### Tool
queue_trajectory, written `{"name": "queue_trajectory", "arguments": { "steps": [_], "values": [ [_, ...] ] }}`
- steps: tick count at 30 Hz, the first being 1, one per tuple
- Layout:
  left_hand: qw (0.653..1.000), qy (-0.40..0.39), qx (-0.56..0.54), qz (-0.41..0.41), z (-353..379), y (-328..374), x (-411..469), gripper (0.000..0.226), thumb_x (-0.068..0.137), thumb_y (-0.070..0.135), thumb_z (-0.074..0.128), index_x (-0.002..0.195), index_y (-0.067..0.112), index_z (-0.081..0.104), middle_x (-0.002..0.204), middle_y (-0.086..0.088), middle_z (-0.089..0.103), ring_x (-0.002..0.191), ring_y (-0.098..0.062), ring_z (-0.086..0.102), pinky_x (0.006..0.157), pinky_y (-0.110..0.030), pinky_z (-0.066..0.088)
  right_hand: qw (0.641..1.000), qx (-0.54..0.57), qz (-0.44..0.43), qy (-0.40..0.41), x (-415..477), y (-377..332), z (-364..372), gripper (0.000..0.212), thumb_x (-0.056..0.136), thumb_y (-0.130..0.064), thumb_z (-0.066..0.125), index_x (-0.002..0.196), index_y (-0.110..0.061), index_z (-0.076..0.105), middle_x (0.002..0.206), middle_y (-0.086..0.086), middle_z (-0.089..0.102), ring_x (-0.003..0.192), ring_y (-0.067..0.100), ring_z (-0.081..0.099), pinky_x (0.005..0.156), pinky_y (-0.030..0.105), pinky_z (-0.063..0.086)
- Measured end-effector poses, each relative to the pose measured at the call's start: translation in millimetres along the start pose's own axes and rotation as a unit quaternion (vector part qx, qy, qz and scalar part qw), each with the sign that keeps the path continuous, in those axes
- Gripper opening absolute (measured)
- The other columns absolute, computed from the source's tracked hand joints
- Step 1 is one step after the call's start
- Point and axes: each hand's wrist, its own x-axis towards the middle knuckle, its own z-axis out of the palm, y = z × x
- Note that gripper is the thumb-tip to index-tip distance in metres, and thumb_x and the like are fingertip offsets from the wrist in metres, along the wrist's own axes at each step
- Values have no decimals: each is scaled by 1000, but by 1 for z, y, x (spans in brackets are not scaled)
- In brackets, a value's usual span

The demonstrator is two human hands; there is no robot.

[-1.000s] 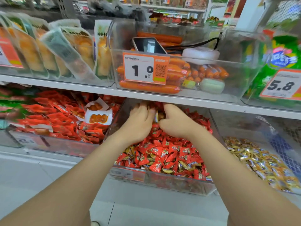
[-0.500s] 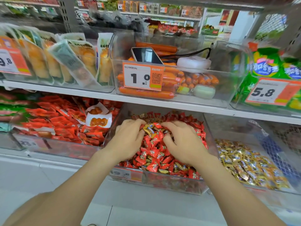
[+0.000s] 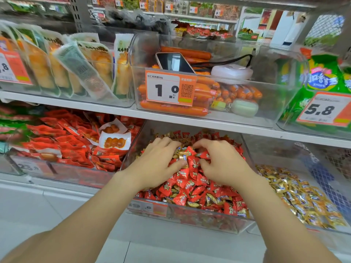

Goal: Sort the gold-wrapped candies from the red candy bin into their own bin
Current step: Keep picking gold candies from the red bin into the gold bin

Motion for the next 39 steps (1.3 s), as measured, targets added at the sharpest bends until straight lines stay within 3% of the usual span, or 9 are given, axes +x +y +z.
{"name": "queue_trajectory", "arguments": {
  "steps": [4,7,13,19,22,28,32,36,39],
  "values": [
    [1000,-16,-6,5,-4,-2,11,73,94,67,43,154,25,46,139,-2,52,134,-24,43,114,-48,38,997,48,11,54,0,6,-5,27,90,-27,71,115,-36,76,110,-18,77,107,12,70,106,39,48],
    [999,-24,-28,14,-9,-3,17,65,95,61,55,145,20,57,133,-2,62,126,-21,53,108,-42,45,985,136,37,104,-2,1,-11,20,82,-21,77,98,-31,83,93,-19,77,83,0,67,90,27,55],
    [994,0,-109,7,-19,-6,19,22,97,39,71,115,27,68,101,18,66,82,12,58,72,-10,40,968,182,70,160,-2,-6,-8,9,79,-21,78,84,-28,80,76,-18,73,75,0,68,79,30,58],
    [967,28,-235,-91,-24,-18,12,15,107,30,57,121,31,62,108,8,61,61,4,57,55,-14,40,975,174,49,128,-3,-18,2,12,86,-14,64,84,-26,65,79,-9,70,81,-2,59,71,12,44],
    [952,42,-276,-124,-27,-19,9,18,109,26,54,125,28,60,92,3,56,44,-1,47,44,-14,35,979,139,58,136,3,-17,4,22,86,-1,54,89,-19,67,79,-2,70,76,7,62,73,32,52],
    [958,55,-263,-103,-30,-18,4,20,110,18,50,126,24,59,65,5,46,40,-5,38,43,-17,30,996,73,15,49,21,-21,18,37,102,-17,48,135,-16,66,109,16,71,109,38,62,94,46,53],
    [978,61,-190,-58,-34,-19,-2,20,107,18,56,124,28,61,89,9,59,65,4,56,61,-16,39,997,75,21,-1,27,-28,17,43,95,-25,51,134,-20,69,110,6,77,109,32,68,98,48,55],
    [981,79,-173,-35,-38,-23,-4,20,103,25,64,120,34,67,118,21,65,111,-1,58,96,-32,44,995,61,39,-62,29,-23,15,27,90,-22,58,108,-19,78,78,-1,70,83,30,67,84,42,58],
    [970,90,-220,-44,-43,-21,-6,18,103,21,62,116,34,66,88,18,65,71,2,55,69,-26,45,995,79,37,-51,30,-16,15,17,98,-17,59,101,-14,76,84,5,74,75,25,67,78,34,53]
  ]
}}
